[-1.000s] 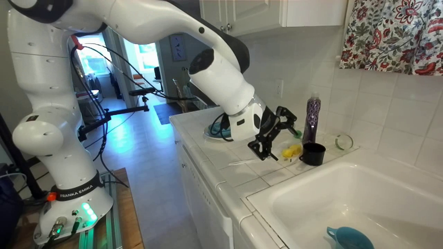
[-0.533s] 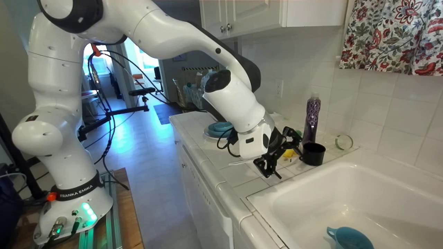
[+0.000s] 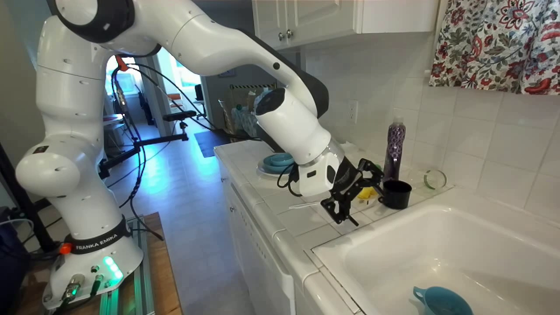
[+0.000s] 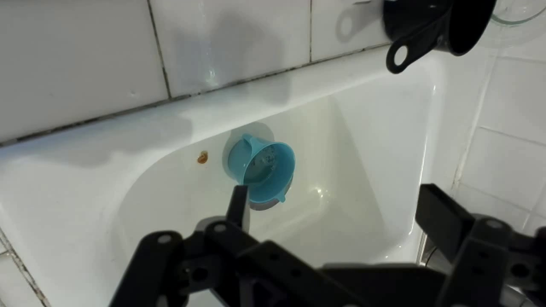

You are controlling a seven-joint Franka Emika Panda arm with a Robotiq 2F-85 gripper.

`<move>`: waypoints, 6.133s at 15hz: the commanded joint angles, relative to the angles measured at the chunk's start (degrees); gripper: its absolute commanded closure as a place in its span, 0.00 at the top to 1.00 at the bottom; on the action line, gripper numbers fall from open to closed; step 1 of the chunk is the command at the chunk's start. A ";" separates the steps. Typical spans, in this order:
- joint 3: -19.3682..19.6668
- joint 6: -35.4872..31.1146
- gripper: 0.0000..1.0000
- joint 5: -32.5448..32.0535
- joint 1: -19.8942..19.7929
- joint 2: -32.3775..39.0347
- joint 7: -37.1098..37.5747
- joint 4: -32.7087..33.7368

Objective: Pour the liquid in the black measuring cup into the sink then place the cup back on the counter.

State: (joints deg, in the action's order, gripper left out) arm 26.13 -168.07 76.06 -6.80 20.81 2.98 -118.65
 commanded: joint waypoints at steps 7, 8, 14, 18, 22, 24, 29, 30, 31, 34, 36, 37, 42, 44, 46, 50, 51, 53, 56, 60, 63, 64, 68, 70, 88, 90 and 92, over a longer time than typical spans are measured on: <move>-6.39 -15.38 1.00 7.39 1.62 6.59 -1.89 6.58; -6.85 -16.46 1.00 7.31 1.57 7.36 -1.60 7.38; -9.42 -17.19 1.00 6.46 0.81 10.44 -2.21 10.69; -13.98 -12.85 1.00 8.33 -2.05 9.01 -7.29 13.29; -16.63 -12.11 1.00 11.54 -4.24 8.99 -11.50 14.57; -17.33 -11.91 1.00 14.09 -5.12 8.79 -13.97 14.45; -17.07 -12.09 1.00 22.17 -5.79 8.52 -21.40 14.11; -16.67 -11.99 1.00 23.98 -5.72 8.52 -23.29 14.33; -16.26 -11.79 1.00 25.80 -5.58 8.52 -25.11 14.55; -14.52 -10.96 1.00 31.38 -4.91 8.84 -30.28 15.20; -13.08 -9.71 1.00 35.11 -4.49 9.01 -34.00 15.58; -12.42 -8.98 1.00 36.68 -4.32 9.07 -35.58 15.54; -12.54 -8.77 1.00 35.42 -4.77 9.56 -35.40 14.64; -10.44 -8.64 1.00 41.79 -3.70 10.86 -38.64 18.27; -8.20 -8.81 1.00 46.90 -2.27 11.55 -41.19 20.55; -3.85 -8.39 1.00 55.25 0.98 12.80 -45.41 22.26; -3.34 -8.35 1.00 56.44 1.66 12.99 -45.78 22.03; -1.85 -8.30 1.00 59.26 3.52 13.34 -46.82 21.46; 1.08 -7.69 1.00 63.62 6.82 14.79 -48.49 21.54; 5.01 -5.73 1.00 68.13 10.48 17.65 -49.68 22.06; 7.06 -4.43 1.00 70.11 12.06 19.46 -49.86 22.27; 7.55 -4.08 1.00 70.40 12.41 19.97 -49.88 22.31; 10.34 -2.79 0.98 68.25 14.18 22.17 -47.20 23.49; 11.48 -2.32 0.94 68.26 14.84 22.91 -47.13 24.19; 17.01 -0.50 0.04 68.25 19.18 25.86 -44.94 26.20; 18.49 -0.61 0.03 68.25 20.12 26.40 -44.00 26.72; 20.96 -0.81 0.02 68.25 21.52 27.51 -42.27 27.37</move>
State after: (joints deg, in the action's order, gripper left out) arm 43.33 -168.90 143.56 12.57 44.95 -42.60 -93.06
